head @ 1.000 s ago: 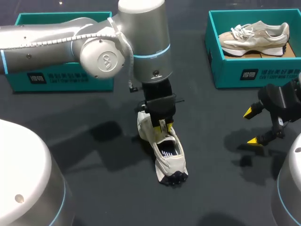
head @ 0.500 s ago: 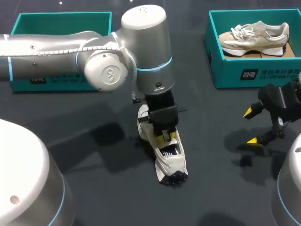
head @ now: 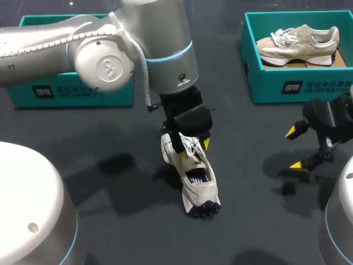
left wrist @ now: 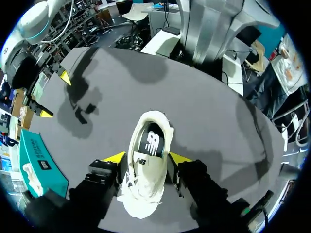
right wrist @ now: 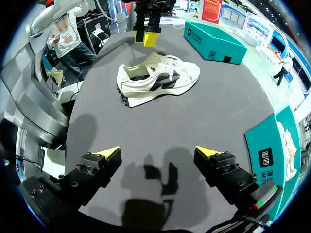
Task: Take the shoe out of the shoebox, open the shoe tongue, remove and reinsert the insole, then place the shoe into the shoebox
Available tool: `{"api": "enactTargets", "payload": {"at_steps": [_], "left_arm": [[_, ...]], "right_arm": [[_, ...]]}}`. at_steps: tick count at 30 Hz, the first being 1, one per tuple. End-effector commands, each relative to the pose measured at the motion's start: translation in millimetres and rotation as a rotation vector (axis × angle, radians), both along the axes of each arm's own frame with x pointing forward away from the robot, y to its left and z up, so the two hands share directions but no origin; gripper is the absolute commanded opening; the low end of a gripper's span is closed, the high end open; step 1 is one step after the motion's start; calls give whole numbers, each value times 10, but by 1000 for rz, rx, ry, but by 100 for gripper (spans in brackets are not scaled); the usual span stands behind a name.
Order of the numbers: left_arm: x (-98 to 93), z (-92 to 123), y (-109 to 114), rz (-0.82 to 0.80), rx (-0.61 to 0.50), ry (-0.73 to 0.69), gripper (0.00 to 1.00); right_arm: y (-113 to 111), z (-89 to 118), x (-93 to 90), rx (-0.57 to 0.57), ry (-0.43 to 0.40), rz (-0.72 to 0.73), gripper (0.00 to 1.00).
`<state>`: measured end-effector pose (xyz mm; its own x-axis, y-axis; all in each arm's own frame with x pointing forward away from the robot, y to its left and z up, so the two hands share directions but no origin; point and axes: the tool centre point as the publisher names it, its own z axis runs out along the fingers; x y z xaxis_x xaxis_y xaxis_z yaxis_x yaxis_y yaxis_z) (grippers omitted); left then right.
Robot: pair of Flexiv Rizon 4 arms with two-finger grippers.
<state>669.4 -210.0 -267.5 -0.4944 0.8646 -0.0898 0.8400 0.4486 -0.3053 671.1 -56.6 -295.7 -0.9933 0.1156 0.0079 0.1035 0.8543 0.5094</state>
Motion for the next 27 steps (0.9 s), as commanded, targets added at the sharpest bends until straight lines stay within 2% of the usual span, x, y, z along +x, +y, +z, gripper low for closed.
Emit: {"api": "enactTargets", "payload": {"at_steps": [1, 9, 12, 14, 15, 17, 18, 27], "left_arm": [[69, 74, 9, 24, 12, 40, 100], [69, 74, 9, 24, 12, 40, 100], [-28, 18, 32, 129, -12, 15, 100], [-156, -3, 25, 268, 19, -28, 100], [-224, -13, 10, 409, 78, -74, 100], [-265, -22, -12, 769, 140, -280, 100], [-273, 24, 46, 939, 153, -403, 100], [-273, 24, 46, 939, 153, -403, 100]], "right_arm": [[5, -4, -14, -3, -2, -2, 100], [5, -4, -14, -3, -2, -2, 100], [5, -4, -14, -3, -2, -2, 100], [5, -4, -14, -3, -2, -2, 100], [5, -4, -14, -3, -2, -2, 100], [5, -4, -14, -3, -2, -2, 100], [5, -4, -14, -3, -2, -2, 100], [5, -4, -14, -3, -2, -2, 100]]}}
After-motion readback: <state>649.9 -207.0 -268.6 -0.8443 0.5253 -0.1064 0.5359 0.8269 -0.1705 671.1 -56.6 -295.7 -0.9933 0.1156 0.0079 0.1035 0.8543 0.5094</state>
